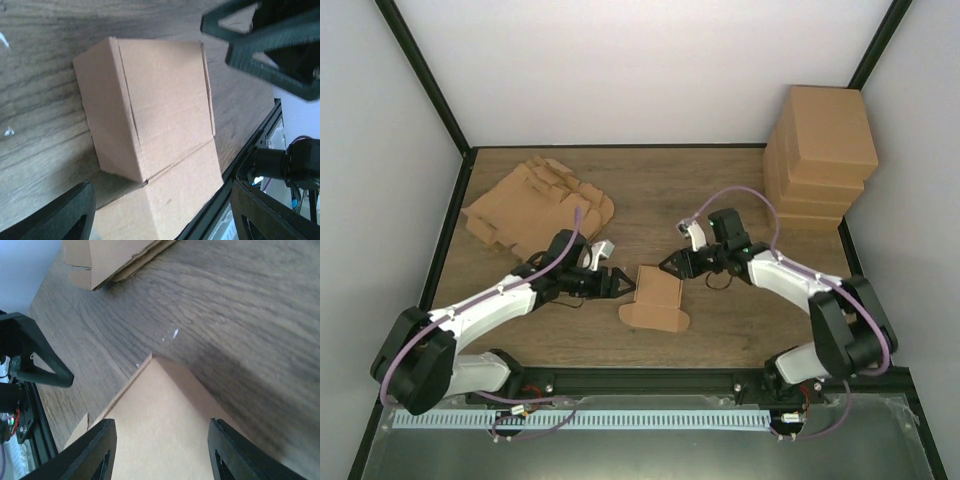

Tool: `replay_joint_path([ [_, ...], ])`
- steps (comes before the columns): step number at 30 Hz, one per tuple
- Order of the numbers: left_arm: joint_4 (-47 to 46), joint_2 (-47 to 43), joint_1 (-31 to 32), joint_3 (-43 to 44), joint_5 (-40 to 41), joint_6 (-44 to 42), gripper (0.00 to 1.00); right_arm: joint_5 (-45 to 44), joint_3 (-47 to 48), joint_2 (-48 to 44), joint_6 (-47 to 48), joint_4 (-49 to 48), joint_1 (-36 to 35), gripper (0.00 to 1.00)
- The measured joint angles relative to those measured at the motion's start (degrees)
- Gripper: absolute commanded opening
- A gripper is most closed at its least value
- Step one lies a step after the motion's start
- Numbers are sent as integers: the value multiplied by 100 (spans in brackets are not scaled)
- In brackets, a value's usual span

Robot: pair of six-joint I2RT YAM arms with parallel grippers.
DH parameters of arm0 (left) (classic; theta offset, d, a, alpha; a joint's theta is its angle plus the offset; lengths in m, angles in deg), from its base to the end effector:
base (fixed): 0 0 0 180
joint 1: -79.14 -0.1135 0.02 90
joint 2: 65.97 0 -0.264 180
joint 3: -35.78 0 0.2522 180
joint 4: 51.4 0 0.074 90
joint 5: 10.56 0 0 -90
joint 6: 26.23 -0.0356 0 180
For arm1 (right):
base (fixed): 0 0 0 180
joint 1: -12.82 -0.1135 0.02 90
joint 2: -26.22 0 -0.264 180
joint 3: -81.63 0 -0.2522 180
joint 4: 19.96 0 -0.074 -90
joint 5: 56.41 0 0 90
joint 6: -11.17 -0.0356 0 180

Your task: Fold the paper box

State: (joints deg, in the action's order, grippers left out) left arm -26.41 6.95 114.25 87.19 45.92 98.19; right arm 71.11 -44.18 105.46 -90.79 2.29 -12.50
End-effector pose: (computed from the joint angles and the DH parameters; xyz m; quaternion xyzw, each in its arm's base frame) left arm 0.1919 -0.1590 0.1982 0.1122 0.8887 -0.4223 0.1388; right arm 0.2335 0.1344 0.1909 -0.2189 0.8623 0.3940 0.2309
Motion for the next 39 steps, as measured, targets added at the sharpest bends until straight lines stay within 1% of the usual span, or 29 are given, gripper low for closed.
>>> replay_joint_path([
  [2,4,-114,0,-136,-20,-4,77,142,302,365,319,26,0,56],
  [8,-13,-321,0,-227,-20,-39,77,208,914,1152,1211,52,0,53],
  [14,-33,-330,0,-227,-17,-87,77,389,1189,1971,1668,101,0,52],
  [16,-22,-330,0,-227,-15,-122,77,525,1193,2105,1746,111,17,51],
  [19,4,-326,0,-225,-15,-164,77,715,1217,2151,1827,101,116,47],
  [23,4,-258,0,-219,-15,-192,77,1226,1351,2479,1858,94,354,41],
  [26,7,-173,0,-219,-11,-210,77,1554,1554,2782,1858,87,614,40],
  [32,4,35,0,-66,0,-201,77,1694,1722,3362,1893,212,885,39],
  [36,2,39,0,227,103,-168,85,1781,1961,3526,1902,308,890,38],
  [39,-52,-146,-7,466,197,-157,87,1797,2000,3556,1902,313,890,37],
])
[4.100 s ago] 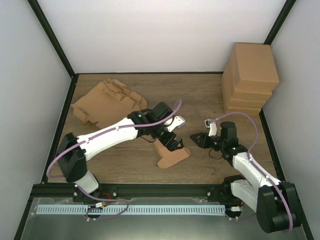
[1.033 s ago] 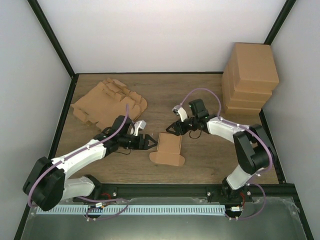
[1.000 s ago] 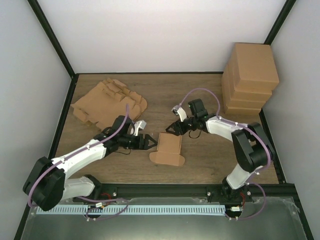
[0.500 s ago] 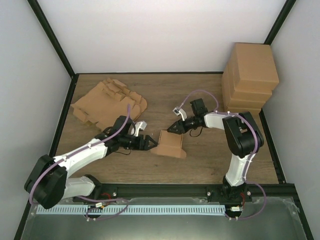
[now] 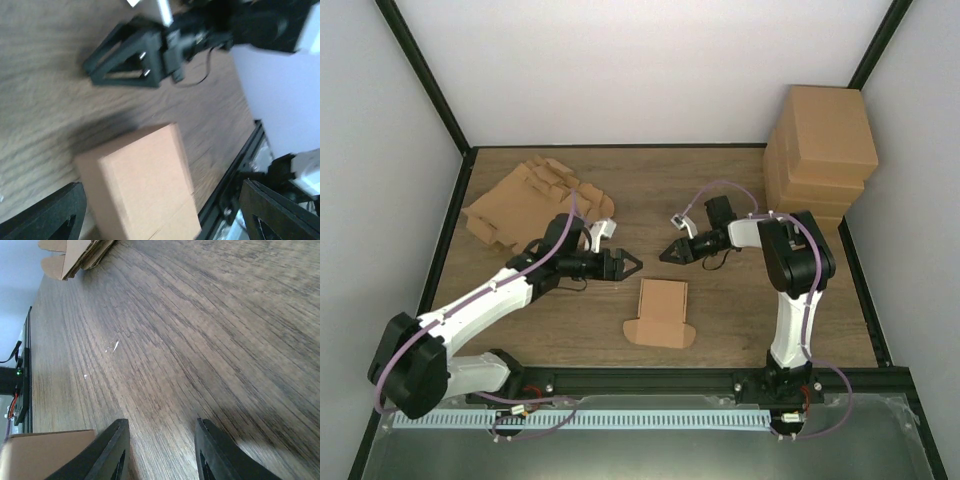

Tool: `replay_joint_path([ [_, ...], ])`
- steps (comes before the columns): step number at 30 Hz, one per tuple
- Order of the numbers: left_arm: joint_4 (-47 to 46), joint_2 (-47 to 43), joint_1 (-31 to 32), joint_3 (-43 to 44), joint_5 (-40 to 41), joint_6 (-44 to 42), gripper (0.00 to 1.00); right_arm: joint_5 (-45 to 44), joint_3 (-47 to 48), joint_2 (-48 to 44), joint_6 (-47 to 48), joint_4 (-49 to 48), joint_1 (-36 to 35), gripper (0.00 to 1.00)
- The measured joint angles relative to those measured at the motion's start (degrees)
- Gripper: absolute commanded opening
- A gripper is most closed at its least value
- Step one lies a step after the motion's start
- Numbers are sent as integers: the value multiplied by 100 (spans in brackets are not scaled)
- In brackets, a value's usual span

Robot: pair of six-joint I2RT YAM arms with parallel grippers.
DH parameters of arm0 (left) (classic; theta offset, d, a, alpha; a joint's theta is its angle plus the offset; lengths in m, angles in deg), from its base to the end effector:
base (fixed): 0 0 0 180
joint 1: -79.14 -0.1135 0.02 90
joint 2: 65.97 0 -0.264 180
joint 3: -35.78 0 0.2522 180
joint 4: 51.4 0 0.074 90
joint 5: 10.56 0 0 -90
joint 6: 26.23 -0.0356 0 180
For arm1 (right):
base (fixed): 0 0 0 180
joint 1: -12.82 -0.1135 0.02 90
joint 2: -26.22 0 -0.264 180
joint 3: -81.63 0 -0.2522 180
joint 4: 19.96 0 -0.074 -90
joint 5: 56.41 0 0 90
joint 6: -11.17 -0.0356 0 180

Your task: Fold the paper box

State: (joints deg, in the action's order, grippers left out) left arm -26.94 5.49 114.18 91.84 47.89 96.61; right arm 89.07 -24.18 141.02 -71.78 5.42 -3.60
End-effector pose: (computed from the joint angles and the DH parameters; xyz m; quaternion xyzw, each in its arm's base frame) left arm 0.2016 -0.1641 0.2300 0.1319 0.8693 -0.4320 0.2008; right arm 0.3375 0.1300 0.1030 -0.2709 0.8279 0.4688 0.1463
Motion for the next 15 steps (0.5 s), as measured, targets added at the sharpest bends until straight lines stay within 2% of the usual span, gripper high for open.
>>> replay_joint_path([
  [2,-66,-107,-4,151,-7,-7,87,-15,0,0,-2,2,0,38],
  [6,-221,-70,-9,293,-116,-35,88,-79,-66,-125,-57,-33,0,49],
  [11,-111,52,-9,35,-208,-162,88,-96,-739,-1241,-155,-264,0,57],
  [12,-70,52,-9,-4,-223,-184,86,-50,-859,-1473,-168,-310,0,57],
  [15,7,52,-9,-22,-317,-258,68,28,-1080,-1963,-221,-437,-28,47],
])
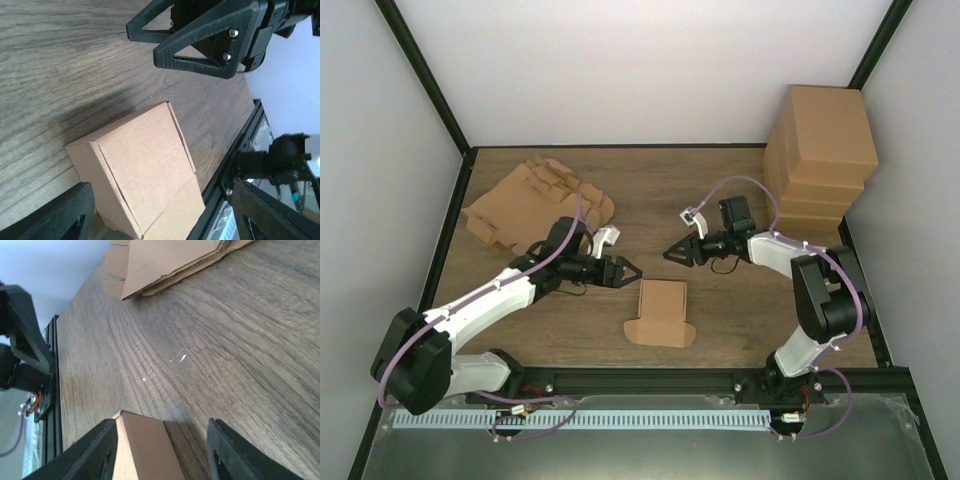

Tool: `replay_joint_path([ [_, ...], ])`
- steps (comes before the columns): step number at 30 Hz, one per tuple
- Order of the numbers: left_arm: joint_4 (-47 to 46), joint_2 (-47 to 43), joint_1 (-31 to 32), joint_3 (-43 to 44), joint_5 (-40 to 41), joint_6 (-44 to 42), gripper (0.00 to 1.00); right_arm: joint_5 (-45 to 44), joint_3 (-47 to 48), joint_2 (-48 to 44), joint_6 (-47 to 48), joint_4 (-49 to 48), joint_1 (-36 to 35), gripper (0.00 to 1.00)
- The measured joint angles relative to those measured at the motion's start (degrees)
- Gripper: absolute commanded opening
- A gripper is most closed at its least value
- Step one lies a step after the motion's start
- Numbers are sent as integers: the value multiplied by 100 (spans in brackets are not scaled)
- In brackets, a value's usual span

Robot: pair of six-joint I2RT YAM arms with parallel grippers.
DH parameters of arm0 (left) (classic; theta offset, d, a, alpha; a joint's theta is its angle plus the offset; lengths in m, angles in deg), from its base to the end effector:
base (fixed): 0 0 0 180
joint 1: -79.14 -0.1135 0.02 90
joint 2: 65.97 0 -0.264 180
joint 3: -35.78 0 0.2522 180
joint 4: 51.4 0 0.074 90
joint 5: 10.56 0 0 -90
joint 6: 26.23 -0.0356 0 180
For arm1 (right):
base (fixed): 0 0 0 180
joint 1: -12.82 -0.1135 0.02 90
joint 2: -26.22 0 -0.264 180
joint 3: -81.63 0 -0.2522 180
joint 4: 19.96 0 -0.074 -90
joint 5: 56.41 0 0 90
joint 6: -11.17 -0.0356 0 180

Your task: Fold the paper box

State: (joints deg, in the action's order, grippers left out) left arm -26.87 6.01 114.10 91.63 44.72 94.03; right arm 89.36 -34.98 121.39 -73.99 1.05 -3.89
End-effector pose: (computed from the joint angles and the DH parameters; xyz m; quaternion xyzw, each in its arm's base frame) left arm 0.2006 -0.1650 0.2272 0.1600 0.8615 -0.4431 0.1895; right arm 0.2933 0.1188 0.1687 -0.3032 0.7950 0.4700 0.2347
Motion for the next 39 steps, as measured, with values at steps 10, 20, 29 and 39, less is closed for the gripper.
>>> replay_joint_path([
  [10,28,525,2,295,-726,-350,4,57,-649,-1040,-503,192,-295,1],
  [20,-332,1867,85,640,-1043,-341,4,-42,-942,-710,-752,431,-315,1],
  [29,-313,2656,98,1093,-962,-361,4,-138,-717,-332,-748,490,-315,1],
  [39,-348,3069,-551,1853,-1069,-70,50,-575,-144,586,-560,525,-299,1],
])
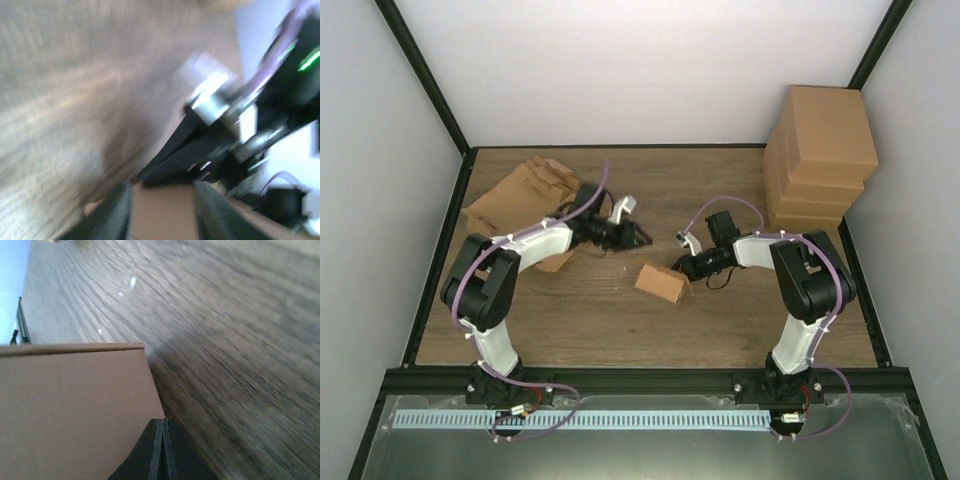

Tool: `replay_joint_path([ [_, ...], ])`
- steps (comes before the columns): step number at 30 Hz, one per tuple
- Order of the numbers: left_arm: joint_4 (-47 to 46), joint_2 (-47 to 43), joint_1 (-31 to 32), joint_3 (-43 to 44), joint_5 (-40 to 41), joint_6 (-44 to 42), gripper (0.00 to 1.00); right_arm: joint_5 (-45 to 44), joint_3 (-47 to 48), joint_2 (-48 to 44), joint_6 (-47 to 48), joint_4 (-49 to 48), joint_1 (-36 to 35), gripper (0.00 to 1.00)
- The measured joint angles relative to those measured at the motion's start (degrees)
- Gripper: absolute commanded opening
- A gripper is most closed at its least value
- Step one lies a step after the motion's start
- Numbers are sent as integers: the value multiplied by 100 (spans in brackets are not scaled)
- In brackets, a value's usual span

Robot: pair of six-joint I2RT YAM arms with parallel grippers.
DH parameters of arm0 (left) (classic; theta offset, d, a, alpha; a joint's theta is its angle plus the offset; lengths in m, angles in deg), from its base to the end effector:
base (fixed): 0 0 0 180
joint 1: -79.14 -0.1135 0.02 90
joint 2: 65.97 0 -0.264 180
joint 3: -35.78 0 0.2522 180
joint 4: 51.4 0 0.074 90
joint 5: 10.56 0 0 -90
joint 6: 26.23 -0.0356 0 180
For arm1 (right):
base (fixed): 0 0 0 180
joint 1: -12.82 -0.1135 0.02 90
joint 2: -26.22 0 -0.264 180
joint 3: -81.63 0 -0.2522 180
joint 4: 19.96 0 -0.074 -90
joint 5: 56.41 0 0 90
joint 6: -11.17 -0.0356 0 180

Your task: Fold the paper box

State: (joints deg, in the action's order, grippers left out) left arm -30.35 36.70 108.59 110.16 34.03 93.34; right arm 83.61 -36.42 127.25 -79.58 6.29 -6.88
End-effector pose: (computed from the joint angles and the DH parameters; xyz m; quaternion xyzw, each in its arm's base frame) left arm 0.3049 -0.2013 0.1765 0.1332 0.8652 -0.4729 0.1006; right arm 0.2796 0.1291 0.1256 -0.2348 0.8584 0.4408 0.1172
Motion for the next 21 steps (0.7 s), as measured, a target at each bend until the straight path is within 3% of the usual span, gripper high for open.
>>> replay_joint_path([
  [2,348,0,-203,684,68,-70,60,-48,9,216,9,50,0,1],
  [5,597,-57,-382,1764,175,-326,67,-59,129,444,26,133,0,1],
  [7,616,-282,-452,1980,273,-459,70,-59,234,505,33,142,2,1],
  [11,682,-909,-522,1519,420,-647,70,-59,411,522,52,116,46,2],
  [15,739,-1283,-518,697,409,-868,75,-214,442,459,33,138,188,17],
  [17,763,-1394,-514,278,422,-1016,85,-450,435,275,-9,151,249,24],
  [21,739,-1875,-435,-542,566,-1344,86,-970,407,-520,-179,173,275,31],
])
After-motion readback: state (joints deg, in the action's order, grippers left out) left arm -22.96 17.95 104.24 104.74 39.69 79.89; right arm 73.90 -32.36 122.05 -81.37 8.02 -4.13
